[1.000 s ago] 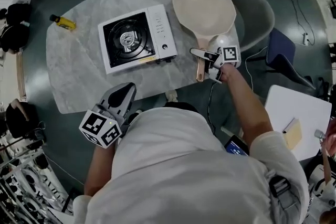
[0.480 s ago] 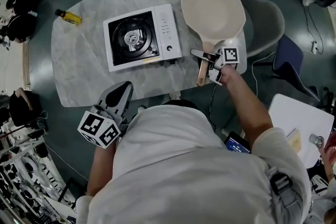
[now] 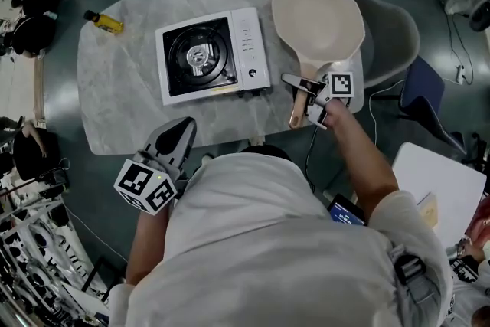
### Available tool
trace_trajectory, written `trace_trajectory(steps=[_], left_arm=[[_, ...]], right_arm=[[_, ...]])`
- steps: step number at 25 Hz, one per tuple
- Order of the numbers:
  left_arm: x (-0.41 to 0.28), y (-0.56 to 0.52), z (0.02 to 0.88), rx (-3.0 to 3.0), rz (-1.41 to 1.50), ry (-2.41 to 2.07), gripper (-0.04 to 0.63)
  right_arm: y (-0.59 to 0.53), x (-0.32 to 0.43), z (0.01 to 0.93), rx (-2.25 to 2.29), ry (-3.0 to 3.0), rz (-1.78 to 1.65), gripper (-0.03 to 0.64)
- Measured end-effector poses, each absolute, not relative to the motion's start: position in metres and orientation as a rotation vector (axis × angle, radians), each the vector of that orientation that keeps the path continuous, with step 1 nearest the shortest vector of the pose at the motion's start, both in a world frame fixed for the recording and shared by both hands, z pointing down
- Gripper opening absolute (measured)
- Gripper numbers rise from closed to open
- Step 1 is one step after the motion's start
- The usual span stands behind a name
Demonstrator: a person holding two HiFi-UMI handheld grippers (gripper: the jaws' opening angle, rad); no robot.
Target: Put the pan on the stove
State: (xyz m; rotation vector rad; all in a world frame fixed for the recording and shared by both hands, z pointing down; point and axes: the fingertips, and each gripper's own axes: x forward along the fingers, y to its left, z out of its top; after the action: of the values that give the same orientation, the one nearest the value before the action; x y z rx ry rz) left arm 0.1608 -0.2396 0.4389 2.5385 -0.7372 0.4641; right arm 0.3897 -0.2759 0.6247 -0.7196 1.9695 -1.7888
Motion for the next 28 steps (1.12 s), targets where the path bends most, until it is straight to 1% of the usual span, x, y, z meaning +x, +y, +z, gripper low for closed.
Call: trace_trajectory(steps=[10,17,22,28], left_arm=[[0.152,-0.248,0.438,2.556,0.447,-0.707,0.018],[0.140,-0.241,0.435,2.573,0.400,-0.708,0.018],[0.118,-0.235,0.432,2.574,0.360,-0.715,0.018],[0.080,-0.226,0.431,2.572,0.310,-0.734,0.018]], right_arm=[[-0.278,0.390,0.601,-0.712,1.985,-1.780,0.040],[-0.277,0.384,0.569,-0.699,2.034,-1.745,0.044],[-0.275,0.362,0.540,-0.681,2.082,-1.742,0.046],[-0.274,0.314,0.508,-0.632,2.172,-1.735,0.048]])
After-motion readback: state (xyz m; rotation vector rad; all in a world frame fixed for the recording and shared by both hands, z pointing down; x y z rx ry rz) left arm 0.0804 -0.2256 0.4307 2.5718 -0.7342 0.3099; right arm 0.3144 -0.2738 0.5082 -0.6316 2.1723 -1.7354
